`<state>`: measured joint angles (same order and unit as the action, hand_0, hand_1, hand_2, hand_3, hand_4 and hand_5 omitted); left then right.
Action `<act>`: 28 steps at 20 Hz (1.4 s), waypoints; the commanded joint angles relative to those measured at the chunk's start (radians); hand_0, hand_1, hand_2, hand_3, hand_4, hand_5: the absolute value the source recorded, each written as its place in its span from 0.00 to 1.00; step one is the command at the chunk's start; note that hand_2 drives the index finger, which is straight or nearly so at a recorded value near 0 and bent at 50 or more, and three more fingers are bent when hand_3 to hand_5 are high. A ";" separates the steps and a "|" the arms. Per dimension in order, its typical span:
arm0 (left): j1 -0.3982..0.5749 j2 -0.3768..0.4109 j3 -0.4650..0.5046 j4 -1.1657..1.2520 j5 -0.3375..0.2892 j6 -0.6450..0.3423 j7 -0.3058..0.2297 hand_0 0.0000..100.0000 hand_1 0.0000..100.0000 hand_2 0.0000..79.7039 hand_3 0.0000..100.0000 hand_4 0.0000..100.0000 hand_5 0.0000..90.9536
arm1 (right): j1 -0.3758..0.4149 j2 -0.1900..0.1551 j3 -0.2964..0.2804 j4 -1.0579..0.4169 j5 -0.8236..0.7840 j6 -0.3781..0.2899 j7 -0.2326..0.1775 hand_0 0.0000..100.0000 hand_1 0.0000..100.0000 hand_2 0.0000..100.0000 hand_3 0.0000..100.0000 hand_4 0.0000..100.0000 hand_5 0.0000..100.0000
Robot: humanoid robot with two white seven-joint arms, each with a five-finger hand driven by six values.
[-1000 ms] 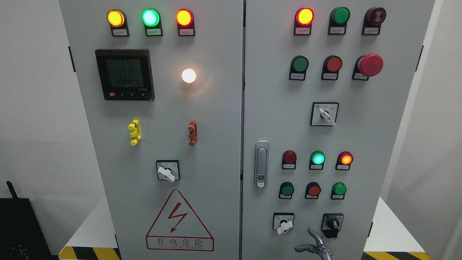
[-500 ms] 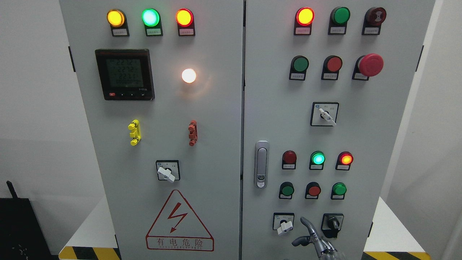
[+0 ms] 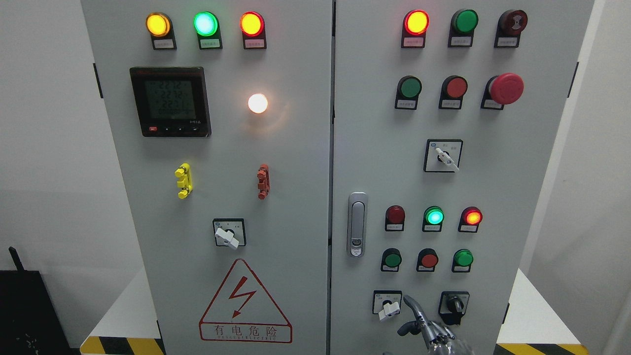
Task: Press green start button
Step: 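Raise the right hand toward the green push button in the lower row, then press the green push button with the right hand's fingertip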
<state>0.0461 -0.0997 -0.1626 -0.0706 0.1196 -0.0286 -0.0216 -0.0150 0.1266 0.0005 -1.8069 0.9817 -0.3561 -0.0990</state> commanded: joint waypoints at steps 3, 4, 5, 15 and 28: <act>0.000 0.000 0.000 0.000 0.000 -0.001 0.000 0.12 0.56 0.00 0.00 0.00 0.00 | -0.059 0.002 -0.047 0.032 0.055 0.005 -0.001 0.52 0.34 0.00 0.54 0.55 0.41; 0.000 0.000 0.000 0.000 0.000 -0.001 0.000 0.12 0.56 0.00 0.00 0.00 0.00 | -0.059 0.002 -0.047 0.037 0.055 0.005 -0.001 0.53 0.34 0.00 0.54 0.55 0.41; 0.000 0.000 0.000 0.000 0.000 -0.001 0.000 0.12 0.56 0.00 0.00 0.00 0.00 | -0.060 0.002 -0.047 0.040 0.055 0.006 -0.001 0.53 0.34 0.00 0.54 0.55 0.41; 0.000 0.000 0.000 0.000 0.000 -0.001 0.000 0.12 0.56 0.00 0.00 0.00 0.00 | -0.109 0.004 -0.039 0.073 0.078 0.016 0.004 0.53 0.34 0.00 0.54 0.56 0.42; 0.000 0.000 0.000 0.000 0.000 -0.001 0.000 0.12 0.56 0.00 0.00 0.00 0.00 | -0.161 0.005 -0.031 0.123 0.081 0.037 0.009 0.54 0.34 0.00 0.55 0.56 0.43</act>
<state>0.0463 -0.0997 -0.1626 -0.0705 0.1196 -0.0286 -0.0216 -0.1538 0.1304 -0.0114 -1.7239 1.0606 -0.3228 -0.0914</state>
